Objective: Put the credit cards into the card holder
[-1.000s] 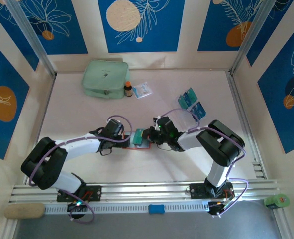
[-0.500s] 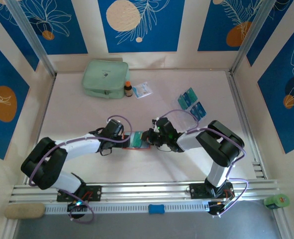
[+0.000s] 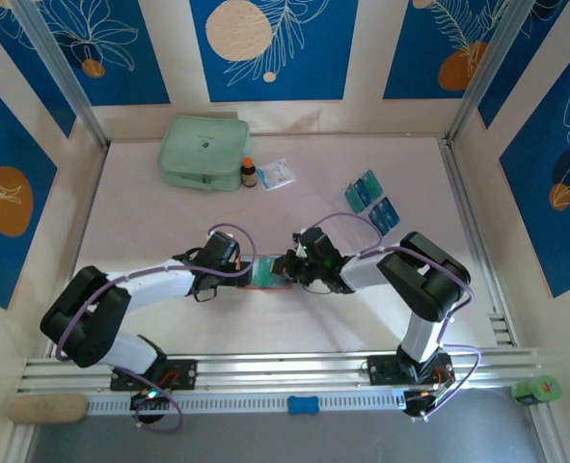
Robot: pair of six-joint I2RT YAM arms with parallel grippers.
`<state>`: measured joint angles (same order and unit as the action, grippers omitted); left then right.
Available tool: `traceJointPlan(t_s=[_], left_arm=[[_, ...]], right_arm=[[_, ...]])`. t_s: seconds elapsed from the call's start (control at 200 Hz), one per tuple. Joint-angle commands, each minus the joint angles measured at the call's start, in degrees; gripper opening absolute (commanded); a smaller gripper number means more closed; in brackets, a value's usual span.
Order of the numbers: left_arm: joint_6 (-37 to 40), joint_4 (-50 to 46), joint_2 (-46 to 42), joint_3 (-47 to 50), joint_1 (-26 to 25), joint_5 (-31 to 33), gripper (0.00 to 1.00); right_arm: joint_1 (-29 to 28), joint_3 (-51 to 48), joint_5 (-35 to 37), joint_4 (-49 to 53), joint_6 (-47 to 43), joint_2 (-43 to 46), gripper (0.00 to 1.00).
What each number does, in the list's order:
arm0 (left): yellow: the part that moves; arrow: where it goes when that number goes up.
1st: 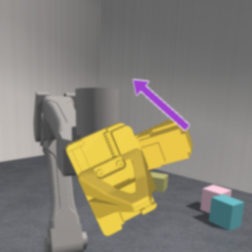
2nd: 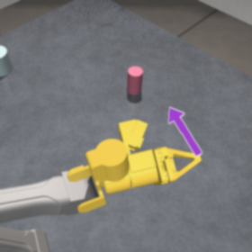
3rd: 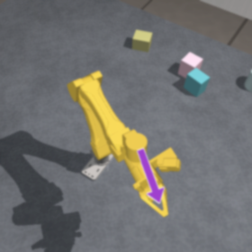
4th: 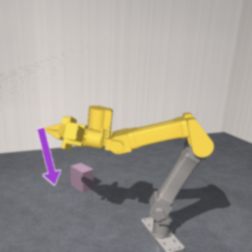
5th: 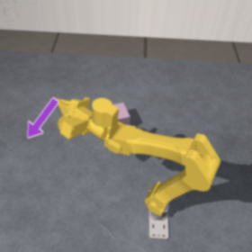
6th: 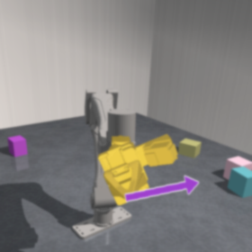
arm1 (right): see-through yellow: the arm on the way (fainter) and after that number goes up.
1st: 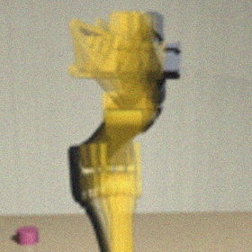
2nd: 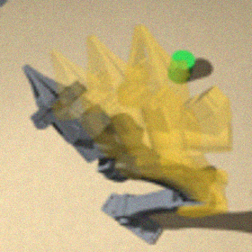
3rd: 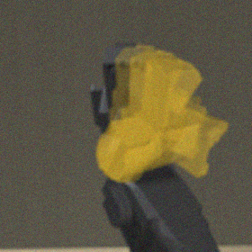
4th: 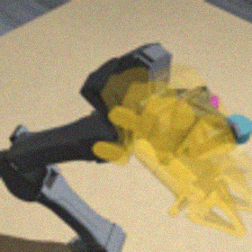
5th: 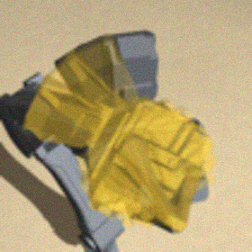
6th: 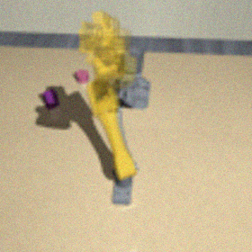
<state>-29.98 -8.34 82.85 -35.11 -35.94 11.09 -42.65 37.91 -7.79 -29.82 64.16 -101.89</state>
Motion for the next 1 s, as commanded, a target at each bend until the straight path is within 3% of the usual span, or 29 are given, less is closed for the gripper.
traceJointPlan(t_s=[0.0, 0.455, 0.84, 0.995], left_arm=[[-0.9, 0.6, 0.0, 1.3, 0.8, -0.6, 1.0], [-0.8, -1.1, -1.7, 0.7, 1.2, 0.3, 1.0], [-5.5, -5.7, -3.2, 0.2, 4.5, 3.7, 1.0], [-6.6, -5.6, -0.8, 0.5, 5.6, 2.2, 1.0]], right_arm=[[-0.4, 1.5, -1.8, 4.9, 0.2, -2.4, 0.0], [0.7, 5.0, -4.9, 11.1, -0.6, -4.2, 0.0], [1.6, 5.9, -6.2, 13.2, -1.9, -4.1, 0.0], [1.9, 6.5, -6.9, 13.9, -2.4, -4.4, 0.0]])
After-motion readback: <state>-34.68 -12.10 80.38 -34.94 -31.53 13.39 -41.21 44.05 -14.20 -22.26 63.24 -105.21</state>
